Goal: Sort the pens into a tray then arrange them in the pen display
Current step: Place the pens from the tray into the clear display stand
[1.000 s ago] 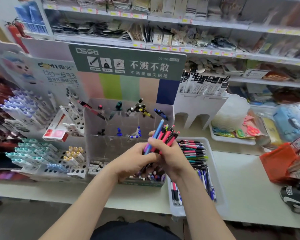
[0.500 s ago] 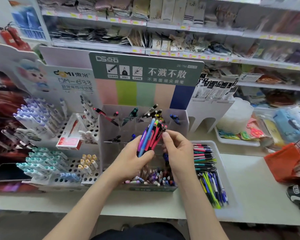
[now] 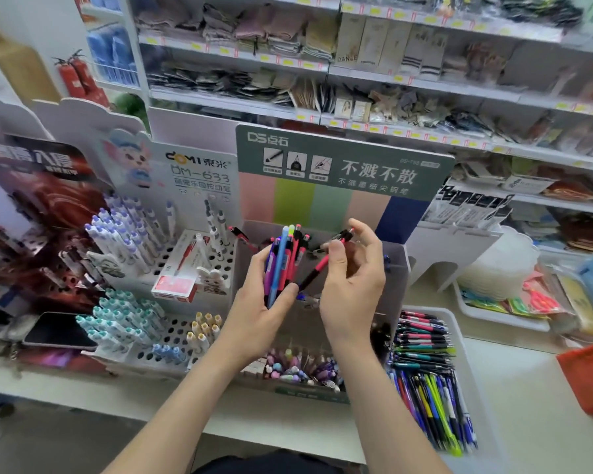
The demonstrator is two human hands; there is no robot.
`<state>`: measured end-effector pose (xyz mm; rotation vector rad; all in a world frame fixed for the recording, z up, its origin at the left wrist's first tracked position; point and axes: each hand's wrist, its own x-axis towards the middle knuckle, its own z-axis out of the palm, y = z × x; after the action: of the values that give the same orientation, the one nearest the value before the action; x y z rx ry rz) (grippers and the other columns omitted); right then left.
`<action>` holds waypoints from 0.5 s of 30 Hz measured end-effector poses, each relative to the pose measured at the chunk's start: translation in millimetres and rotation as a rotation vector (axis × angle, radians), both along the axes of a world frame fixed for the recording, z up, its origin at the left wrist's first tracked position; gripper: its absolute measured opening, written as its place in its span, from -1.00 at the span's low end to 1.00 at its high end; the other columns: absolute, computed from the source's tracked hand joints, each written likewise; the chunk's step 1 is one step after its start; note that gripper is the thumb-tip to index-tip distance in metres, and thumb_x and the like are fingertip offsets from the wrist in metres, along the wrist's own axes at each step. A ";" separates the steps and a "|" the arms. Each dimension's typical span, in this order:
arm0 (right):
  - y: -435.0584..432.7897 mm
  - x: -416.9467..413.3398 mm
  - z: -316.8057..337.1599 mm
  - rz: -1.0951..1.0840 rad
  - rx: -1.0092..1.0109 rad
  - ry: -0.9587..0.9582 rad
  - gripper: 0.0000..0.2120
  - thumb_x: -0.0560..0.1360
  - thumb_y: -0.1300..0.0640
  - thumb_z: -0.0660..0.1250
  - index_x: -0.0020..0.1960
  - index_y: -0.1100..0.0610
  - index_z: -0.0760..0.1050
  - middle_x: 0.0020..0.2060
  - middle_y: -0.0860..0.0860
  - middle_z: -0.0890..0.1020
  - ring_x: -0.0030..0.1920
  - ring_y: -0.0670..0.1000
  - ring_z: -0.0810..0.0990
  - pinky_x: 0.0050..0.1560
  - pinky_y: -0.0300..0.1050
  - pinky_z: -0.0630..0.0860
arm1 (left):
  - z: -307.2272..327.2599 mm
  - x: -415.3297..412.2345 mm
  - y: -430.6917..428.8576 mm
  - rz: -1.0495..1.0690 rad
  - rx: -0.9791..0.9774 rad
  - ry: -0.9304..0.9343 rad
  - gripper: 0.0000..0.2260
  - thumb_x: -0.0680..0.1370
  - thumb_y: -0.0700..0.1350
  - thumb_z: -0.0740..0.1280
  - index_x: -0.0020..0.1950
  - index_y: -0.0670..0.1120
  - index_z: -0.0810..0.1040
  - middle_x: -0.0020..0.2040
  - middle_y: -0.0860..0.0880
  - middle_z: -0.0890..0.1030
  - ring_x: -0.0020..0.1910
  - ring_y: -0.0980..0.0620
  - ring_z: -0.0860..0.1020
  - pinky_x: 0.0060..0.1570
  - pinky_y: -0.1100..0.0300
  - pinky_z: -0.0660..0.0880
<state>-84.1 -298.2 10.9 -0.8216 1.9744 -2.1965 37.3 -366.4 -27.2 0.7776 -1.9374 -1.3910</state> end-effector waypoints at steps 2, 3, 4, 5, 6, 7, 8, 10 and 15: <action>-11.9 -6.7 7.1 -0.079 -0.069 0.030 -0.75 0.71 0.16 0.34 0.37 0.03 0.48 -0.09 -0.03 0.71 -0.06 0.08 0.71 0.07 0.17 0.63 | -6.0 7.7 -3.9 0.042 -0.014 -0.022 -0.49 0.69 -0.07 0.38 0.57 0.16 0.26 0.23 0.24 0.58 0.23 0.18 0.58 0.19 0.43 0.44; -19.1 -9.6 10.8 -0.084 -0.097 0.059 -0.76 0.71 0.15 0.35 0.37 0.06 0.47 -0.11 -0.01 0.70 -0.08 0.08 0.70 0.05 0.18 0.63 | -8.9 11.0 -5.3 0.062 -0.017 -0.029 -0.49 0.69 -0.08 0.38 0.58 0.15 0.26 0.25 0.23 0.57 0.23 0.18 0.58 0.16 0.48 0.43; -27.2 -11.3 15.0 -0.071 -0.108 0.103 -0.77 0.71 0.15 0.35 0.35 0.10 0.47 -0.11 -0.01 0.69 -0.09 0.07 0.70 0.03 0.14 0.64 | -12.1 13.8 -6.9 0.084 -0.015 -0.038 -0.49 0.69 -0.08 0.38 0.57 0.16 0.26 0.25 0.22 0.57 0.22 0.19 0.58 0.13 0.49 0.43; -36.5 -12.1 18.1 -0.048 -0.104 0.161 -0.78 0.71 0.16 0.36 0.33 0.14 0.48 -0.10 -0.01 0.69 -0.09 0.03 0.71 0.01 0.07 0.65 | -14.5 16.2 -8.5 0.100 -0.005 -0.048 -0.49 0.68 -0.09 0.39 0.56 0.16 0.26 0.23 0.23 0.57 0.20 0.19 0.58 0.09 0.49 0.45; -46.5 -12.5 19.6 -0.024 -0.082 0.233 -0.79 0.70 0.18 0.36 0.32 0.17 0.50 -0.08 -0.01 0.69 -0.07 -0.01 0.71 -0.01 -0.01 0.66 | -16.2 18.4 -10.0 0.111 0.007 -0.058 -0.49 0.68 -0.09 0.40 0.55 0.18 0.27 0.20 0.25 0.58 0.16 0.19 0.60 0.06 0.49 0.46; -56.6 -12.6 19.7 0.002 -0.049 0.319 -0.81 0.70 0.20 0.36 0.30 0.18 0.52 -0.06 0.00 0.70 -0.06 -0.04 0.71 -0.02 -0.07 0.66 | -17.1 20.4 -11.0 0.114 0.015 -0.063 -0.49 0.68 -0.10 0.40 0.54 0.19 0.28 0.17 0.27 0.59 0.14 0.19 0.60 0.04 0.49 0.47; -65.9 -12.8 18.8 0.033 -0.005 0.416 -0.83 0.70 0.21 0.36 0.29 0.20 0.54 -0.05 0.01 0.70 -0.06 -0.06 0.71 -0.02 -0.10 0.65 | -17.4 22.5 -11.7 0.114 0.017 -0.065 -0.49 0.67 -0.11 0.40 0.53 0.20 0.29 0.15 0.29 0.60 0.13 0.19 0.61 0.03 0.49 0.47; -82.8 -16.2 9.4 0.139 0.135 0.571 -0.87 0.70 0.23 0.34 0.23 0.21 0.57 -0.07 0.02 0.70 -0.11 -0.02 0.68 -0.07 -0.08 0.64 | -16.7 26.2 -12.8 0.106 0.027 -0.068 -0.50 0.67 -0.11 0.40 0.51 0.25 0.29 0.15 0.34 0.58 0.13 0.19 0.60 0.03 0.47 0.47; -98.8 -23.2 -15.3 0.281 0.621 0.773 -0.77 0.69 0.04 0.26 0.16 0.05 0.68 -0.03 0.00 0.75 0.07 0.16 0.60 0.07 0.15 0.56 | -17.8 32.5 -17.0 0.125 0.086 -0.076 -0.52 0.67 -0.05 0.40 0.48 0.28 0.29 0.03 0.20 0.60 -0.08 0.11 0.61 -0.08 0.20 0.58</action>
<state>-107.3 -397.0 -4.4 -1.8342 2.4027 -1.0492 69.7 -383.4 -45.1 0.9883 -1.8618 -1.3948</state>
